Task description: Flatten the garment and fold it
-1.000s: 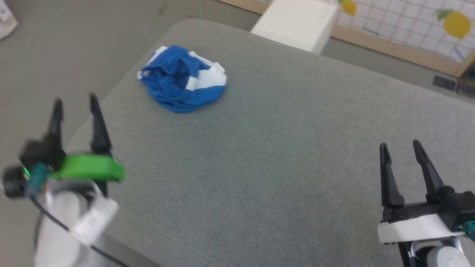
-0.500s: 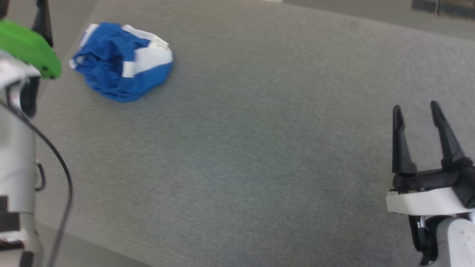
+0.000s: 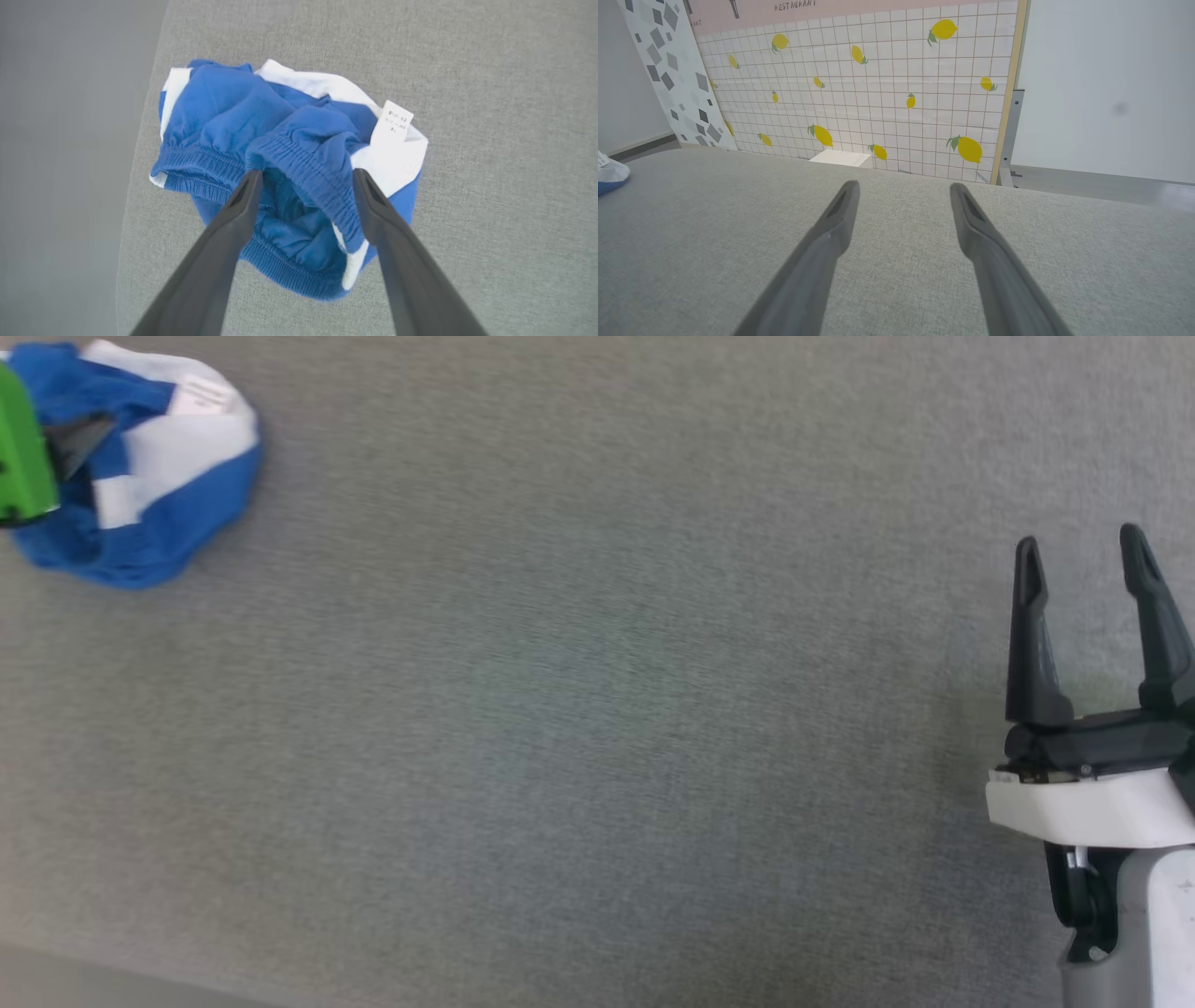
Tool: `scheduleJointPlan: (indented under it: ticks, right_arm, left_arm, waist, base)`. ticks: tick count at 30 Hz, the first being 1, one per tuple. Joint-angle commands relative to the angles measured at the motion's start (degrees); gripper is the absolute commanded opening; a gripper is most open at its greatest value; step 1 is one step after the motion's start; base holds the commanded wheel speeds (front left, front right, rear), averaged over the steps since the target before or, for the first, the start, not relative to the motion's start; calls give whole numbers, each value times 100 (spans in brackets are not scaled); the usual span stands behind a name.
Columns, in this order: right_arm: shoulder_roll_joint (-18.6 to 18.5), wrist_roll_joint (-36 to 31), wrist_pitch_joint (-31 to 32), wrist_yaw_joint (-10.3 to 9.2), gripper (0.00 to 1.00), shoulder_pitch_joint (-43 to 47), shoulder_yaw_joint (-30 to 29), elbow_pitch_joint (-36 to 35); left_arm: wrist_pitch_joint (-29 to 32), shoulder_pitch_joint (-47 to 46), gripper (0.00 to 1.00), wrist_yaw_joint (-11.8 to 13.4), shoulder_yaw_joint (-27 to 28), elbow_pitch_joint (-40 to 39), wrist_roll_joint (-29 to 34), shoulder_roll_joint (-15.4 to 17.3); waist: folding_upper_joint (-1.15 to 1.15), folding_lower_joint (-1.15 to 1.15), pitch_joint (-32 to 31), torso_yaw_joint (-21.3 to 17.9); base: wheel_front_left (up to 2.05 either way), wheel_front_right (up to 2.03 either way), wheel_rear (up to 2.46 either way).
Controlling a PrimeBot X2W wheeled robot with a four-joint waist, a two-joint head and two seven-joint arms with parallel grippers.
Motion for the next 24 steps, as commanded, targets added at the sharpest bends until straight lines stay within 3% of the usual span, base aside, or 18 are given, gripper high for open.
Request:
scheduleJointPlan:
  ticks: [1, 6, 14, 16, 24]
  right_arm:
    - [-5, -34, -28, -10, 100, -101, 6, -57]
    - [-5, -41, -28, -10, 100, -139, 17, -152]
    - [-5, -59, -28, -10, 100, -219, 24, -170]
    - [-5, -75, -28, -10, 100, -225, 31, -159]
    - [-5, -136, -28, -10, 100, -146, 97, -57]
  left_arm:
    - [139, -92, 100, -13, -54, -4, -95, 107]
    - [425, -172, 100, -14, -128, 199, -336, 299]
    - [426, -138, 100, -14, -364, 598, -386, 282]
    - [441, -124, 0, -14, -439, 693, -423, 255]
    - [183, -192, 0, -14, -760, 620, -627, 369]
  waist:
    - [0, -1, 426, -381]
    - [0, -1, 626, -517]
    - [0, -1, 703, -567]
    - [0, -1, 685, -549]
    - [0, -1, 202, -459]
  base:
    - [0, 0, 0]
    - [0, 0, 0]
    - [0, 0, 0]
    - [0, 0, 0]
    - [0, 0, 0]
